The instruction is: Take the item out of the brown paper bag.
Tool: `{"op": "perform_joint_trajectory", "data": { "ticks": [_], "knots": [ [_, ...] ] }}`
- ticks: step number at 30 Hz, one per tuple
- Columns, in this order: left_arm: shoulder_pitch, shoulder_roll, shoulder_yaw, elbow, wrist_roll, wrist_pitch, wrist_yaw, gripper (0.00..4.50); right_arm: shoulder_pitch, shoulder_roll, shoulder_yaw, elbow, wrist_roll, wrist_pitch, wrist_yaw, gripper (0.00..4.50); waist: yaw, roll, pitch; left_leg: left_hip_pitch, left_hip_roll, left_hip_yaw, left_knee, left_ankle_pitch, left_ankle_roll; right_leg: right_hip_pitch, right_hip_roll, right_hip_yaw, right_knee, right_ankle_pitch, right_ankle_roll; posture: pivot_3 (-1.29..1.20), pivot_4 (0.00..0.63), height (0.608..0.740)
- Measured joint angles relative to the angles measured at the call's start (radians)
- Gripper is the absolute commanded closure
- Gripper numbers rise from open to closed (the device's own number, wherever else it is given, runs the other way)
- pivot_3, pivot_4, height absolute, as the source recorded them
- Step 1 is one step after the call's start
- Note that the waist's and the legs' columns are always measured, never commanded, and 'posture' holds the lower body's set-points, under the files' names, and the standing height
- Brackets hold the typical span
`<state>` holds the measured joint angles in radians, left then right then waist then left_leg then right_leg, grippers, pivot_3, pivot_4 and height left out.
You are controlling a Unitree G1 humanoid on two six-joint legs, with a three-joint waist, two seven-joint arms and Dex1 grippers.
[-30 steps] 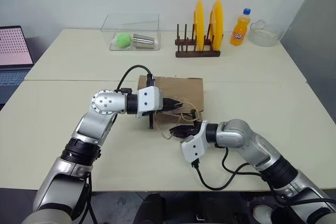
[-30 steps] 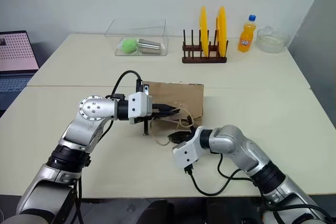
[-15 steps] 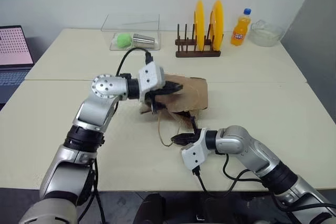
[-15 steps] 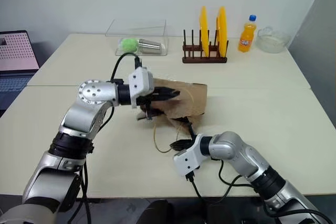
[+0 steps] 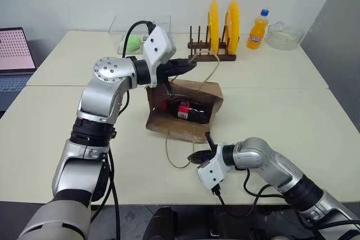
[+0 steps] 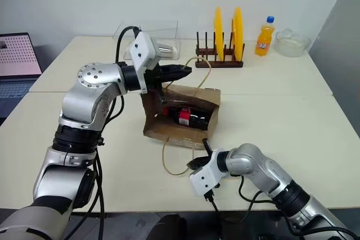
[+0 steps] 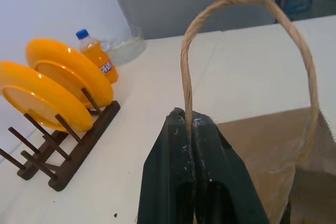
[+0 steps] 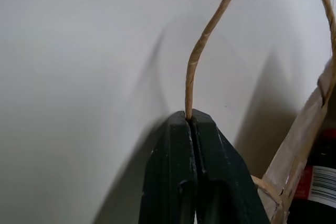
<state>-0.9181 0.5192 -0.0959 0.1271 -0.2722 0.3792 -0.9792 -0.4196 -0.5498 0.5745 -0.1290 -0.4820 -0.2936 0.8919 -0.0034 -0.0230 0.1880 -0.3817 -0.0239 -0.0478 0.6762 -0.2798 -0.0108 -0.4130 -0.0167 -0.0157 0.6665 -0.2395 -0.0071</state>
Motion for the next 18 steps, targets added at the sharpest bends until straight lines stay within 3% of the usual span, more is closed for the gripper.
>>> {"op": "perform_joint_trajectory", "data": {
  "ticks": [3, 7, 11, 18],
  "knots": [
    [0.004, 0.006, 0.004, -0.005, -0.017, 0.007, -0.029, 4.5, 0.007, -0.008, -0.042, -0.034, 0.052, 0.038, 0.015, 3.88, 0.0, 0.0, 0.0, 0.0, 0.0, 0.0, 0.0, 0.001, -0.001, 0.0, 0.0, 0.0, 0.0, 0.0, 0.0, 0.0, 0.15, 0.74],
    [0.03, 0.009, 0.004, -0.036, -0.027, 0.011, -0.057, 4.5, 0.017, -0.033, -0.084, -0.091, 0.103, 0.089, 0.042, 2.5, 0.0, 0.0, 0.0, 0.0, 0.0, 0.0, 0.0, 0.001, -0.002, 0.0, 0.0, 0.0, 0.0, 0.0, 0.0, 0.0, 0.15, 0.74],
    [0.053, 0.01, 0.004, -0.051, -0.035, 0.028, -0.061, 4.5, 0.048, -0.111, -0.13, -0.186, 0.231, 0.167, 0.135, 2.5, 0.001, 0.0, 0.0, 0.0, 0.0, 0.0, 0.0, -0.001, 0.002, 0.0, 0.0, 0.0, 0.0, 0.0, 0.0, 0.0, 0.15, 0.74],
    [0.061, 0.013, 0.004, -0.055, -0.041, 0.029, -0.074, 4.5, -0.001, -0.214, -0.384, -0.424, 0.674, 0.661, 0.248, 2.5, 0.0, 0.0, 0.0, 0.001, 0.0, -0.001, 0.0, -0.001, 0.002, 0.001, 0.0, -0.001, -0.001, 0.0, 0.0, 0.0, 0.15, 0.74]
  ]
}}
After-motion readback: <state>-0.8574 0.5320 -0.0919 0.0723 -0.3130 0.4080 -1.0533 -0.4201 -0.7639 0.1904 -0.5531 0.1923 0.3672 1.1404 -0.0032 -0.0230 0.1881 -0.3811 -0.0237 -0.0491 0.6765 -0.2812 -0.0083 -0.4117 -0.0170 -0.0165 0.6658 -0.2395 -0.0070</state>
